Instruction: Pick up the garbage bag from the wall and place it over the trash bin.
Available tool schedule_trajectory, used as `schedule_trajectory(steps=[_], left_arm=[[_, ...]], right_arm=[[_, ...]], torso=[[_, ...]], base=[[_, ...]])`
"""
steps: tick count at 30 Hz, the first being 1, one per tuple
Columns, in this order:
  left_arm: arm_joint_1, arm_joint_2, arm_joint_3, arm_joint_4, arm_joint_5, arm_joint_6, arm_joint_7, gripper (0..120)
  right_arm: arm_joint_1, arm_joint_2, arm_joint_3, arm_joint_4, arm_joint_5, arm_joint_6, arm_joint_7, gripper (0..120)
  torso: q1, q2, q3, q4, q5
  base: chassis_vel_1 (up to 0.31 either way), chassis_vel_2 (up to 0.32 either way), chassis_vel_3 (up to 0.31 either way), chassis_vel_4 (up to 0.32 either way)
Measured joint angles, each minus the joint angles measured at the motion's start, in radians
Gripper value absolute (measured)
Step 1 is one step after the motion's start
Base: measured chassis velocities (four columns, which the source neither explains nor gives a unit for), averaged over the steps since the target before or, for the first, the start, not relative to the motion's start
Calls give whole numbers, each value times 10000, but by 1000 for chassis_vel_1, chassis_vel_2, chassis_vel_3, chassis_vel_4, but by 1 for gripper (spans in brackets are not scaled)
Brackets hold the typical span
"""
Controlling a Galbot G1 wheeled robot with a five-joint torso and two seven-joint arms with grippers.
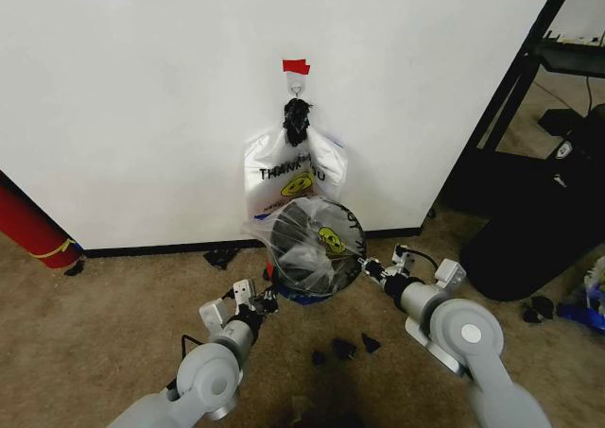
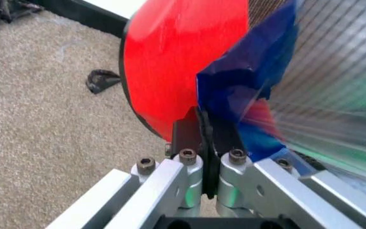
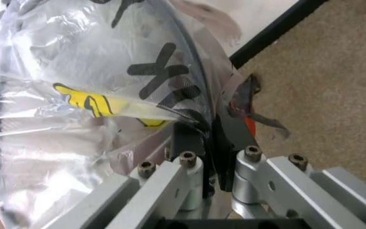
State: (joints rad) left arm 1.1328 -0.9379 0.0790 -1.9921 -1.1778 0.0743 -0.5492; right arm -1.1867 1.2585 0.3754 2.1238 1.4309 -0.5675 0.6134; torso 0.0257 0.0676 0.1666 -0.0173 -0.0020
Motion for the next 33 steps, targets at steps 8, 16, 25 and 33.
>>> schedule_trajectory(steps=[8, 16, 25, 33], left_arm=[[157, -53, 6, -55, 230, 226, 54, 0], [513, 474, -177, -529, 1243, 639, 39, 30], [877, 797, -647, -1650, 1799, 427, -551, 64], [587, 1543, -936, -3479, 1688, 1487, -1276, 51]], right_arm=[[96, 30, -35, -90, -6, 34, -1, 0], [220, 33, 128, -439, -110, 212, -69, 0], [196, 107, -71, -500, -722, 360, -268, 0], [97, 177, -477, -495, -1663, 574, -439, 0]], torso=[[0, 0, 0, -2, -1], [0, 0, 0, -1, 2], [0, 0, 0, -1, 1], [0, 0, 0, -2, 2]], base=[[0, 0, 0, 0], [0, 0, 0, 0], [0, 0, 0, 0], [0, 0, 0, 0]])
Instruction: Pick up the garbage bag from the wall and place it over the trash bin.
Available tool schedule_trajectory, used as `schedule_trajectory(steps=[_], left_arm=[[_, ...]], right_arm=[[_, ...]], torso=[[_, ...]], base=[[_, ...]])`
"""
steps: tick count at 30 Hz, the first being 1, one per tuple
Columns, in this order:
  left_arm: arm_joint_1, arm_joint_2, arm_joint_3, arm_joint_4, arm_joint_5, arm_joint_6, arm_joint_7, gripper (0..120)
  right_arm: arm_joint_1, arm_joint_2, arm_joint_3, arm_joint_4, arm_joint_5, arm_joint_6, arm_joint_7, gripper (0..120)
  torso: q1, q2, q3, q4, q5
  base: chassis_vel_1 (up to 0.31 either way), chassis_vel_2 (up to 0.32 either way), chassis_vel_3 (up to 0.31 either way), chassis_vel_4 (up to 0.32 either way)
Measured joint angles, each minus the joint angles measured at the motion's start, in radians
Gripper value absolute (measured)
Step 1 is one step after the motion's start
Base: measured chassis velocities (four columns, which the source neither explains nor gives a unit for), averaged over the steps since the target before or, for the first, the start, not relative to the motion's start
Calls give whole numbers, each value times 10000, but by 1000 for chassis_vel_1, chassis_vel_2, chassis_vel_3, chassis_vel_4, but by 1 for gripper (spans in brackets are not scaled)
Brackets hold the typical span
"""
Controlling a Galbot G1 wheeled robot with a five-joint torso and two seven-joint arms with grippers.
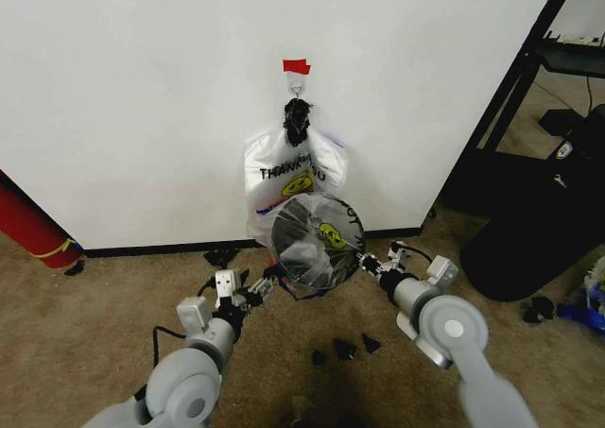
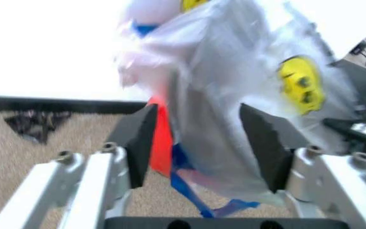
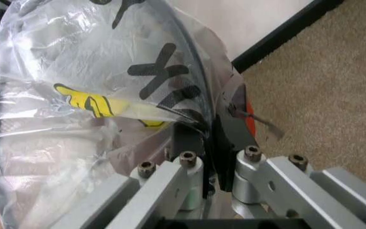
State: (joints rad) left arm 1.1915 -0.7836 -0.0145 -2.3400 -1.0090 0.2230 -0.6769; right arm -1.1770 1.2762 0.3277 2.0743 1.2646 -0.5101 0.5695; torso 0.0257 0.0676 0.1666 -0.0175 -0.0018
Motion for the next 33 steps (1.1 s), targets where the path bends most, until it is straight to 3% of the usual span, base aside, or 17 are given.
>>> schedule_trajectory(steps=[4, 8, 12, 14, 17, 20, 26, 33], left_arm=[[-604, 442, 142, -813, -831, 572, -106, 32], [-987, 590, 281, -1135, -1429, 846, -184, 22], [-3001, 645, 1069, -1116, -3587, 1694, -1070, 3], [-3237, 616, 1146, -1059, -3791, 1772, -1168, 1], [-4653, 334, 1544, -487, -4880, 2172, -1871, 0], [-5559, 136, 2146, 157, -5292, 2364, -2736, 0], [-6535, -251, 3048, 974, -6425, 2432, -4084, 0], [-7511, -604, 4282, 1340, -6717, 2504, -4367, 0]], right_arm=[[-36, 54, -251, 20, -583, 102, -134, 0], [40, 55, -426, 18, -712, 122, -187, 0], [82, 110, -490, 17, -492, 136, -169, 0], [73, 118, -492, 19, -496, 137, -168, 0], [-14, 215, -604, 45, -856, 138, -217, 0], [-18, 232, -633, 51, -941, 51, -299, 0], [0, 244, -623, -97, -1122, 71, -303, 0], [11, 389, -683, -190, -1653, 101, -362, 0]], torso=[[0, 0, 0, -2, -1], [0, 0, 0, 3, -1], [0, 0, 1, 0, 1], [0, 0, 1, -3, 0], [1, 0, 1, -3, 0], [0, 0, 1, 1, 1], [1, 0, 1, -1, 0], [1, 0, 1, 1, 0]], base=[[0, 0, 0, 0], [0, 0, 0, 0], [0, 0, 0, 0], [0, 0, 0, 0], [0, 0, 0, 0], [0, 0, 0, 0], [0, 0, 0, 0], [0, 0, 0, 0]])
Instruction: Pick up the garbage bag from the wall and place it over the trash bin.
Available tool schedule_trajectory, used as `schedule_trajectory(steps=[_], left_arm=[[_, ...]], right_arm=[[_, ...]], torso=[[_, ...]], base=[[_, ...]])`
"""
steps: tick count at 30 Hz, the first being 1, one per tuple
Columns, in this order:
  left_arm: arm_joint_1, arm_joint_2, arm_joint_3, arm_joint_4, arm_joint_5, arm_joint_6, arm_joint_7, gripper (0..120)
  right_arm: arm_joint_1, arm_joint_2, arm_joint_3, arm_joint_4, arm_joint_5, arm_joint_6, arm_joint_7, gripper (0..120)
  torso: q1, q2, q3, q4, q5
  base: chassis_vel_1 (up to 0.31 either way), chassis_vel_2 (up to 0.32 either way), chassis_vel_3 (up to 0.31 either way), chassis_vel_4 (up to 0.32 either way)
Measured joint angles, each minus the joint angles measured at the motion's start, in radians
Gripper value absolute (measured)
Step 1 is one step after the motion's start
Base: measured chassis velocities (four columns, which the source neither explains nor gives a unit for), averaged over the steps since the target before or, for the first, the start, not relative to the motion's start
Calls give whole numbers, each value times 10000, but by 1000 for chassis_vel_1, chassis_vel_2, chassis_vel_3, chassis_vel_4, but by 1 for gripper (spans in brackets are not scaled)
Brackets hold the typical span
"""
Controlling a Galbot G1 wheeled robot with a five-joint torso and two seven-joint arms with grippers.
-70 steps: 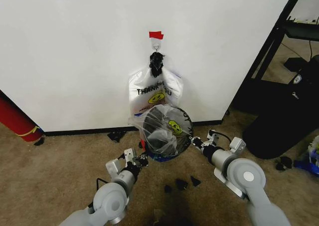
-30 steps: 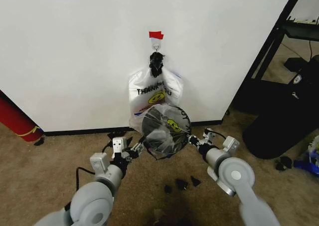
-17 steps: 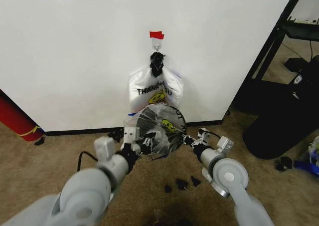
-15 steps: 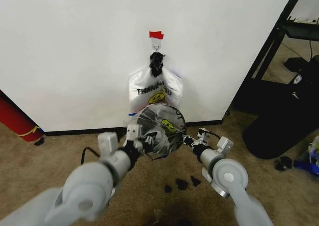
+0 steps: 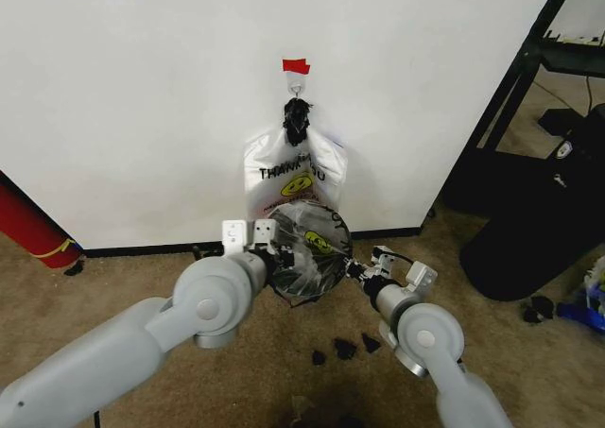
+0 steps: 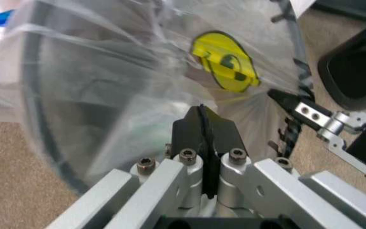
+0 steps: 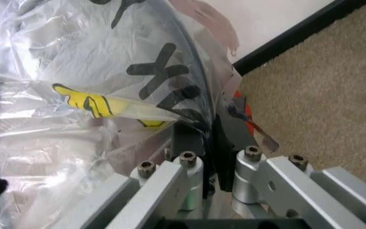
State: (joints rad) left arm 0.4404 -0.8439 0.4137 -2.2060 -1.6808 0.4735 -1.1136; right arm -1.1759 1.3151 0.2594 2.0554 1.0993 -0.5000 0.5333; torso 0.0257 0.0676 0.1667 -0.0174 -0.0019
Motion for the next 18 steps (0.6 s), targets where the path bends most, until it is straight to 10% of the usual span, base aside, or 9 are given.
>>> schedule_trajectory(steps=[18], left_arm=[[-222, -2093, 1154, 2520, 1320, -594, -70, 0]], right_arm=[[-154, 15, 88, 60, -378, 17, -210, 0]], torso=[[0, 0, -1, -3, 0]], base=[[0, 0, 0, 0]])
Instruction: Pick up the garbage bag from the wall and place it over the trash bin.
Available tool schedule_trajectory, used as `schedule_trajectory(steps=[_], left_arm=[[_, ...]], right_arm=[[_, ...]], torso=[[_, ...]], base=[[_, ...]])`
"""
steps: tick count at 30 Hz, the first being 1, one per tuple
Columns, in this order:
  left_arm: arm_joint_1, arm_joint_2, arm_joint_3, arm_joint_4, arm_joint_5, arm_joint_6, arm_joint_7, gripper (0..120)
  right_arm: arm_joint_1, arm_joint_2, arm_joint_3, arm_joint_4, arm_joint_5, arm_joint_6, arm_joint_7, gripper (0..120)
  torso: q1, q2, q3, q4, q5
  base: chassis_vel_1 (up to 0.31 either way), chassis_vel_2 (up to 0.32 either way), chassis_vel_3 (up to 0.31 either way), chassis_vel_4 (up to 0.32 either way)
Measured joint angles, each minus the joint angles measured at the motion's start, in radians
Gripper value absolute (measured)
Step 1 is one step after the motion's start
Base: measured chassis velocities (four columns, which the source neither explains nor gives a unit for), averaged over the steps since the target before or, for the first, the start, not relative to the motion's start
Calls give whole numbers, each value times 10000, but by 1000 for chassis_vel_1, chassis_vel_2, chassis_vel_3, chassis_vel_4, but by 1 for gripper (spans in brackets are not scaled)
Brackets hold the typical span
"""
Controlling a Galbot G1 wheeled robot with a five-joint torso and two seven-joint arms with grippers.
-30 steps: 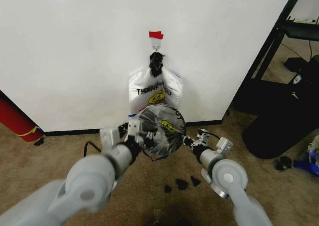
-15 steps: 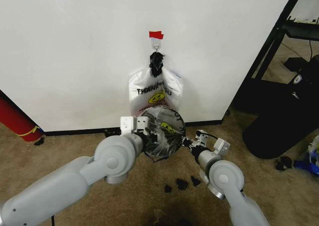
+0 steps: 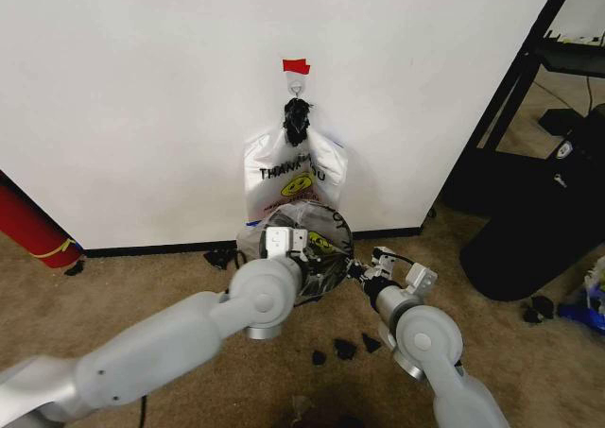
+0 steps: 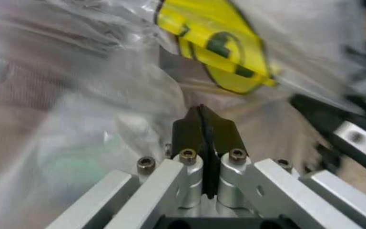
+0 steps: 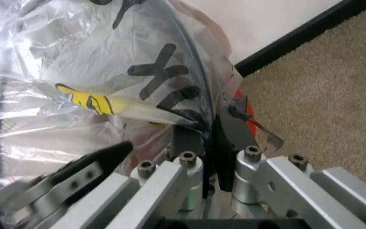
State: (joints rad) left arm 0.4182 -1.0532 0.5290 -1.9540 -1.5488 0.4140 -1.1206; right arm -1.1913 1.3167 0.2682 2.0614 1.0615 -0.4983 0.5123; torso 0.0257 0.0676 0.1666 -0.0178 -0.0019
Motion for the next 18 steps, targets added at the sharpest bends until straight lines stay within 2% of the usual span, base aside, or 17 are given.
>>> schedule_trajectory(steps=[4, 14, 18], left_arm=[[-319, -266, 244, 741, 298, 16, -188, 0], [-874, -571, 807, 1583, 400, 390, -596, 0], [-1022, -824, 995, 2300, 397, 485, -605, 0]], right_arm=[[11, -8, -56, 0, -69, 26, -91, 0], [124, -67, -86, -82, -146, 116, -203, 0], [109, -46, -191, 23, -128, 110, -227, 0]], torso=[[0, 0, 0, 6, 0], [0, 0, 0, 3, 0], [0, 0, 0, 6, -1]], base=[[0, 0, 0, 0], [0, 0, 0, 0], [0, 0, 0, 0]])
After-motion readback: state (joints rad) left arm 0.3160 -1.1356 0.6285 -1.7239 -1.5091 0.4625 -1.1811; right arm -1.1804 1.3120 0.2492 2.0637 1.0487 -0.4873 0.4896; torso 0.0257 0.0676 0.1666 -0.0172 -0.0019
